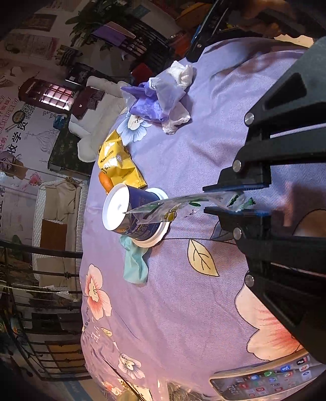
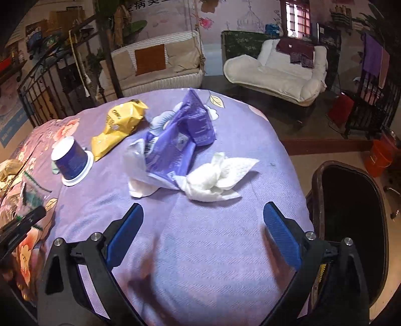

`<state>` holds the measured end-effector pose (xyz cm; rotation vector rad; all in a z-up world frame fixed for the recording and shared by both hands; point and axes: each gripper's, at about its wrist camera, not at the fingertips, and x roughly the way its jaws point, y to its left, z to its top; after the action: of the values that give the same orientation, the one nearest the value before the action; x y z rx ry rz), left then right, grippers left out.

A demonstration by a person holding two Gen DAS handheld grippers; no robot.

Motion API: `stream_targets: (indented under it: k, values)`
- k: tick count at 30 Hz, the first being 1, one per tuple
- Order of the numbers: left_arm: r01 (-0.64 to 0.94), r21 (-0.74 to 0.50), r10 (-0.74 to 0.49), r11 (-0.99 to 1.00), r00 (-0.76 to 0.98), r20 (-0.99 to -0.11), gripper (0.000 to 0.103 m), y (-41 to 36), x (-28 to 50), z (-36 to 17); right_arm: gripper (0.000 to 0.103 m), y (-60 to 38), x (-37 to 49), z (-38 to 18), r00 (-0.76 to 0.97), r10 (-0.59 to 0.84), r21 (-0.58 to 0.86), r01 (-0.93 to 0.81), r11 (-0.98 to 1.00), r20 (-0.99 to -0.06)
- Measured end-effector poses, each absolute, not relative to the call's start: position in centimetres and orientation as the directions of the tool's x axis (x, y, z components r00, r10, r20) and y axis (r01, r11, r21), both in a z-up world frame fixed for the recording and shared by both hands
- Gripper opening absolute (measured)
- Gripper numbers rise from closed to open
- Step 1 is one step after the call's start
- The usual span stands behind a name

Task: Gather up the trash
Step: 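Grasp the clear candy wrapper with left tool while right grasps the white tissue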

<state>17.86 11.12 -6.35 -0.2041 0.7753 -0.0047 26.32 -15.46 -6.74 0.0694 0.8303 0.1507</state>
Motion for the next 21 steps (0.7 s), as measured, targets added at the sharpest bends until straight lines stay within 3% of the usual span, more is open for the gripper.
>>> stream_targets:
  k: [8, 11, 13, 15, 21]
  values:
    - [-0.028, -0.174, -0.101, 0.984, 0.721, -0.686, 0.012, 9.4, 16.8, -6.1, 0.066, -15.6, 30.2, -8.6, 0.603, 0.107, 0.099, -0.047, 0.994, -0.791]
    - [-0.021, -0.174, -0.107, 0.985, 0.714, -0.692, 0.012, 9.1, 16.7, -6.4, 0.049, -15.2, 30.5, -9.0, 0.593, 0.117, 0.095, -0.067, 0.993, -0.797]
    - [-0.018, -0.175, -0.111, 0.984, 0.709, -0.696, 0.012, 8.9, 16.7, -6.7, 0.03, -15.2, 30.4, -9.3, 0.591, 0.142, 0.117, -0.08, 0.99, -0.794]
    - [-0.012, -0.174, -0.115, 0.985, 0.705, -0.7, 0.012, 8.5, 16.5, -6.8, 0.02, -15.2, 30.1, -9.4, 0.594, 0.172, 0.142, -0.097, 0.985, -0.786]
    - [0.013, -0.17, -0.13, 0.985, 0.703, -0.7, 0.012, 7.4, 16.3, -6.8, 0.014, -15.1, 28.2, -8.6, 0.641, 0.197, 0.154, -0.124, 0.98, -0.742]
